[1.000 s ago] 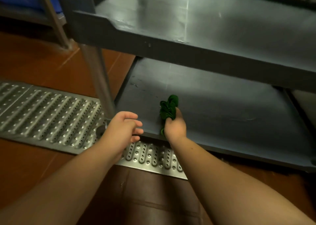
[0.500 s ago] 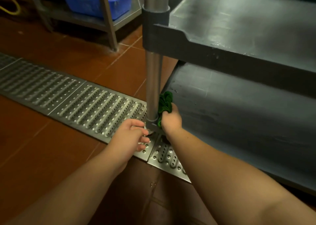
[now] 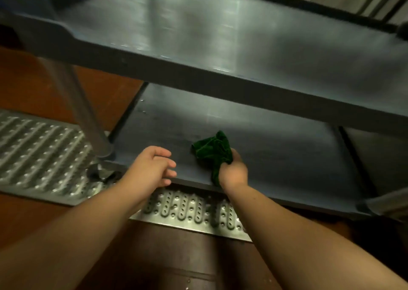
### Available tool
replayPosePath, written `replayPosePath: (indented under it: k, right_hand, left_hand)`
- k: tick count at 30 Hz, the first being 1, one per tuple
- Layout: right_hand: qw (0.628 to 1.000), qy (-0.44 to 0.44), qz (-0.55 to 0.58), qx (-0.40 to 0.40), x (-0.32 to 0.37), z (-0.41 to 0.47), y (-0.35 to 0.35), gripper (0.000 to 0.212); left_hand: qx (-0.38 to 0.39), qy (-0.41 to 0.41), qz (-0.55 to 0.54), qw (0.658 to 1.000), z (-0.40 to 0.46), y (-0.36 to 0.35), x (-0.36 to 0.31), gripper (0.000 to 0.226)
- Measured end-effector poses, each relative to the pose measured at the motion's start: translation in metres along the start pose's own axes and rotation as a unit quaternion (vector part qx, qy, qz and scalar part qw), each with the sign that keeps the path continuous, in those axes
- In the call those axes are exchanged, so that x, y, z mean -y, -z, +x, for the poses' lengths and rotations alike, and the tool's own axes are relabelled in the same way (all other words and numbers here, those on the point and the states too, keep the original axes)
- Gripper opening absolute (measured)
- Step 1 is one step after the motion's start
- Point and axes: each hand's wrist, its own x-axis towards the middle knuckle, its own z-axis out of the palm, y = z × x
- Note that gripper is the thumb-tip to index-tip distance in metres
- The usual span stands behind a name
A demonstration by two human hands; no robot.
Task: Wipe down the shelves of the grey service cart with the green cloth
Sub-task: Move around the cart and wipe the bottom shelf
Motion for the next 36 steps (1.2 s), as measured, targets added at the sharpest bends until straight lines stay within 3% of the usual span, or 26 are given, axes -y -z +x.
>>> replayPosePath:
  k: [8, 12, 19, 23, 27, 32, 36]
  right_hand:
    - [0.978, -0.133, -0.013, -0.159, -0.148, 0.041, 0.191, 0.04]
    - [0.955, -0.181, -0.023, -0.234, -0.198, 0.056, 0.26, 0.047]
    - [0.942, -0.169, 0.088, -0.277, -0.196, 0.085, 0.252, 0.045]
    - [0.948, -0.159, 0.053, -0.271, -0.188, 0.12, 0.265, 0.043]
    - [0.952, -0.17, 0.1, -0.233, -0.179, 0.138, 0.269, 0.05]
    - [0.953, -0.149, 0.102, -0.244, -0.185, 0.127, 0.245, 0.056]
    - [0.975, -0.106, 0.077, -0.18, -0.155, 0.122, 0.211, 0.053]
  left_hand:
    - [0.096, 0.009, 0.015, 0.995, 0.006, -0.141, 0.014, 0.02]
    - [0.097, 0.029, 0.001, 0.995, 0.01, -0.183, 0.031, 0.019]
    - [0.093, 0.022, -0.001, 0.995, 0.016, -0.2, 0.035, 0.025]
    - [0.09, -0.003, 0.017, 0.996, 0.035, -0.199, 0.02, 0.026]
    - [0.082, -0.007, 0.016, 0.996, 0.051, -0.193, 0.011, 0.026]
    - [0.073, -0.011, 0.01, 0.997, 0.056, -0.178, 0.017, 0.027]
    - [0.068, -0.012, -0.003, 0.998, 0.056, -0.156, 0.018, 0.026]
